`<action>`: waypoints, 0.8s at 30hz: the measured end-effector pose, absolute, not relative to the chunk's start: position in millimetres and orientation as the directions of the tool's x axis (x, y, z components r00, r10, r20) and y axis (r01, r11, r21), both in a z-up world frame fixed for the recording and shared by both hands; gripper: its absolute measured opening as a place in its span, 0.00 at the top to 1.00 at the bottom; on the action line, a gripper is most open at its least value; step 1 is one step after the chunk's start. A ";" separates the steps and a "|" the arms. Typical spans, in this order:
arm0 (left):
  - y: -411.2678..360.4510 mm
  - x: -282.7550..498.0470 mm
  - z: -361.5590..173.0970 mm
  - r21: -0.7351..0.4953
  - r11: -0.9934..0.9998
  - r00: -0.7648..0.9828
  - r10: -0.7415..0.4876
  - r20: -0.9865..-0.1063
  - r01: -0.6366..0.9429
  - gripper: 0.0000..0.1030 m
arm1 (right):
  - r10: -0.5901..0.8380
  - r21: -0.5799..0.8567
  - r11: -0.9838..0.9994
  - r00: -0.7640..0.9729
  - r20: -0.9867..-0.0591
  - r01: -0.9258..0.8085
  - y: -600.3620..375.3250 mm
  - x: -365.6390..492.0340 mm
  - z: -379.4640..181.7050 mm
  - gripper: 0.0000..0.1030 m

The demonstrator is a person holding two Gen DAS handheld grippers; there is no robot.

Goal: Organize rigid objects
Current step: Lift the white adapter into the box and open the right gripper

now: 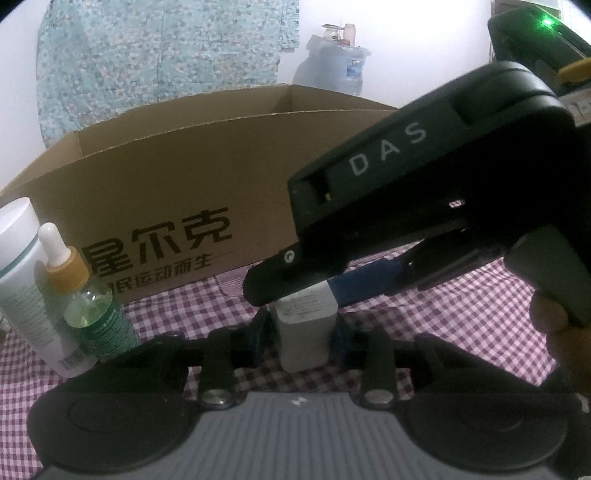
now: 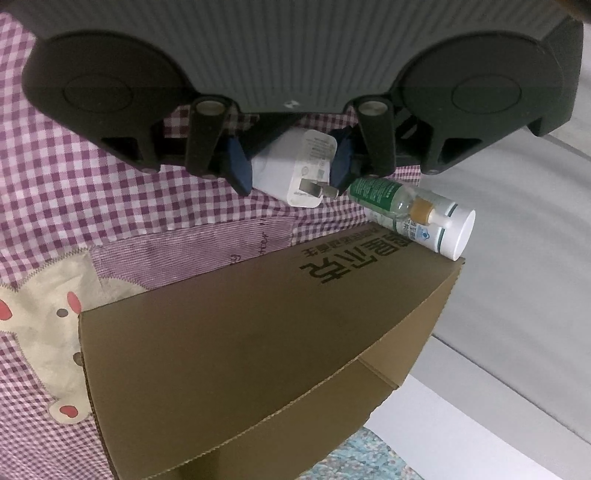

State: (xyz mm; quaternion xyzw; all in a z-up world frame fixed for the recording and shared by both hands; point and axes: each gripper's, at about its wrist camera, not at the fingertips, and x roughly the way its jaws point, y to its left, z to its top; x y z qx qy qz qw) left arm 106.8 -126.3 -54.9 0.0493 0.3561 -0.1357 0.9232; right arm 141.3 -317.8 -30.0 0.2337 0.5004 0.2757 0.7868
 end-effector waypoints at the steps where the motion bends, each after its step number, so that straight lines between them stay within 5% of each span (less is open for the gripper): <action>1: -125.8 106.1 -53.8 -0.009 0.958 0.710 -0.218 -0.670 0.286 0.67 | 0.667 0.643 0.740 0.348 -0.659 -0.199 -317.9 140.9 -29.7 0.56; 18: -116.0 106.1 49.5 0.088 0.964 0.860 -0.180 -0.478 0.251 0.68 | 0.723 0.577 0.690 0.458 -0.518 -0.437 -311.1 143.4 78.7 0.56; 24: -112.4 167.8 82.3 -0.013 0.975 0.856 -0.202 -0.475 0.222 0.73 | 0.742 0.557 0.670 0.443 -0.503 -0.490 -309.1 204.8 114.8 0.56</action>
